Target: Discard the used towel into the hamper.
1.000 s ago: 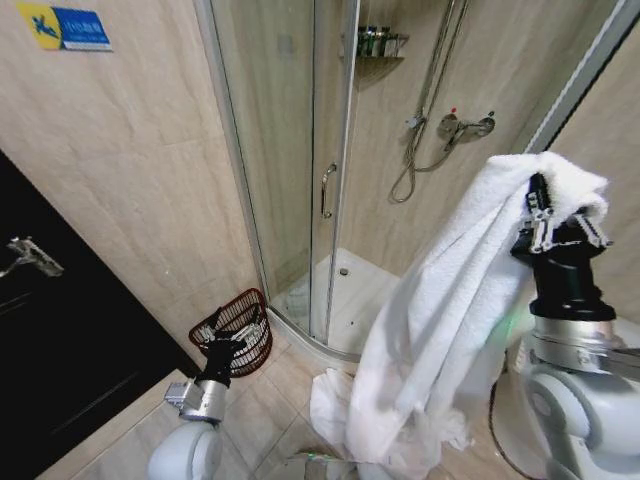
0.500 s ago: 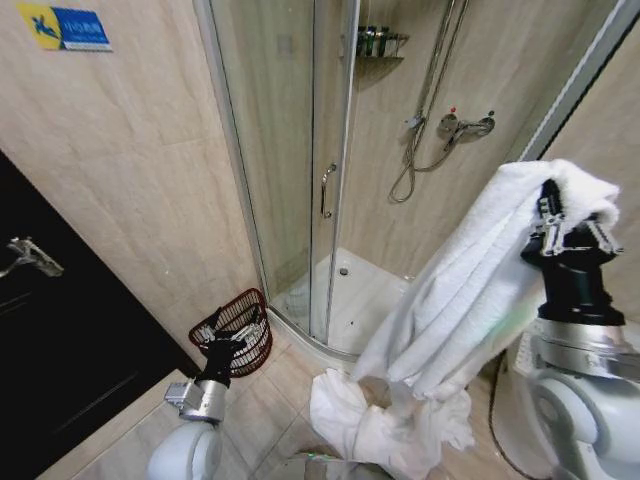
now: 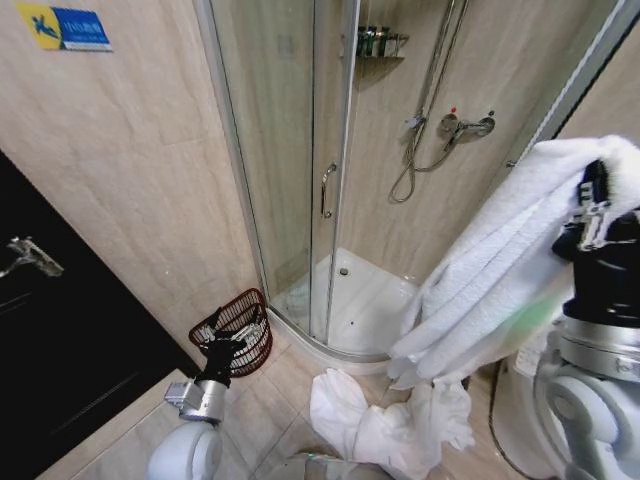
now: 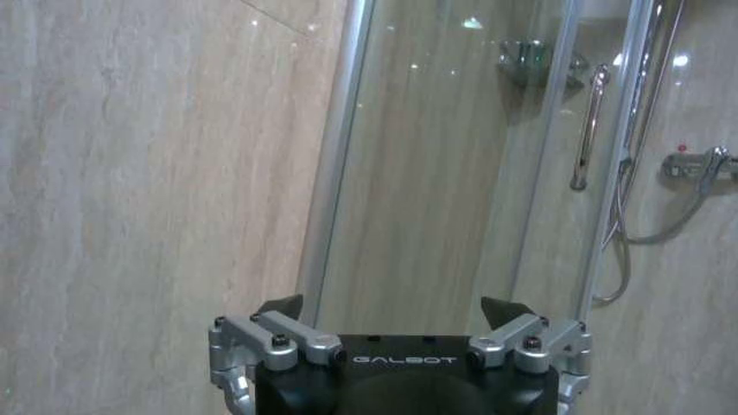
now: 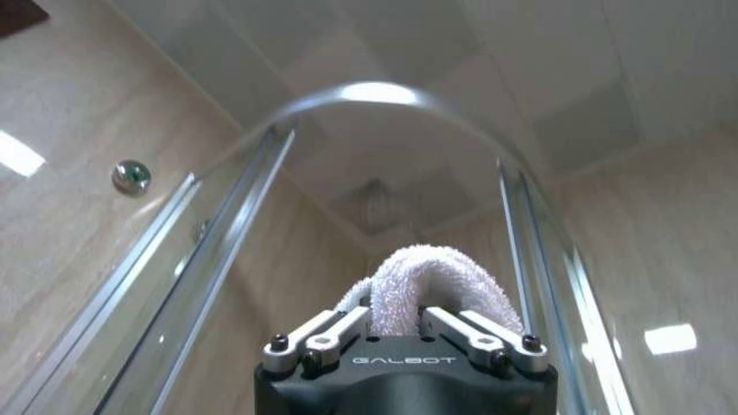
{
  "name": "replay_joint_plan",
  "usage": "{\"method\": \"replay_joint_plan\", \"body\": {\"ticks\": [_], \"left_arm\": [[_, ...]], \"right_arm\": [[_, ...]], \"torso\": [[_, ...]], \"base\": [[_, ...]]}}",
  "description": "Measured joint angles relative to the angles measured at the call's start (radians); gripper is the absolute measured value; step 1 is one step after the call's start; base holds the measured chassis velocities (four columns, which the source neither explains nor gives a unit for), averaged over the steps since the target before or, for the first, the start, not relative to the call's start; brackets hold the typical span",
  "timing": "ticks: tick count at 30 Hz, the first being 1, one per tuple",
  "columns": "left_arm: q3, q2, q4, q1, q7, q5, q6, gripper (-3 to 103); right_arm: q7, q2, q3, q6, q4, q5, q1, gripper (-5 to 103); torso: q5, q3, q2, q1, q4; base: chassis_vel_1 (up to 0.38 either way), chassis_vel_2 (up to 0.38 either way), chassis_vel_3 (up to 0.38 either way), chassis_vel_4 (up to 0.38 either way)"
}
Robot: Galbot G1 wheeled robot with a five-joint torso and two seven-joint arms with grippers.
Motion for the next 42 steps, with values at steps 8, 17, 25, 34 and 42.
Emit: {"method": "replay_joint_plan", "body": {"ticks": [8,17,25,34,42], "left_arm": [[0.000,0.000,0.000,0.000,0.000,0.000,0.000,100],[0.000,0.000,0.000,0.000,0.000,0.000,0.000,100],[0.000,0.000,0.000,0.000,0.000,0.000,0.000,100],[0.000,0.000,0.000,0.000,0.000,0.000,0.000,100],[0.000,0.000,0.000,0.000,0.000,0.000,0.000,100]], "right_arm": [[0.000,0.001,0.037,0.045,0.000,-0.011,-0.009,6],[0.000,0.008,0.044,0.058,-0.001,-0.013,-0.017,6],[-0.012,0.013,0.038,0.056,-0.001,-0.029,-0.019,6],[-0.012,0.011,0.038,0.054,-0.001,-0.028,-0.020,6],[-0.011,0.011,0.040,0.053,-0.001,-0.027,-0.024,6]], "torso": [[0.0000,0.000,0.000,0.000,0.0000],[0.0000,0.000,0.000,0.000,0.0004],[0.0001,0.000,0.000,0.000,-0.0003],[0.0002,0.000,0.000,0.000,-0.0001],[-0.0002,0.000,0.000,0.000,0.0001]], "base": [[0.010,0.011,0.017,0.012],[0.073,0.075,0.072,0.075],[0.032,0.028,0.031,0.018],[0.036,0.036,-0.041,-0.038],[0.178,0.182,-0.182,-0.177]]}}
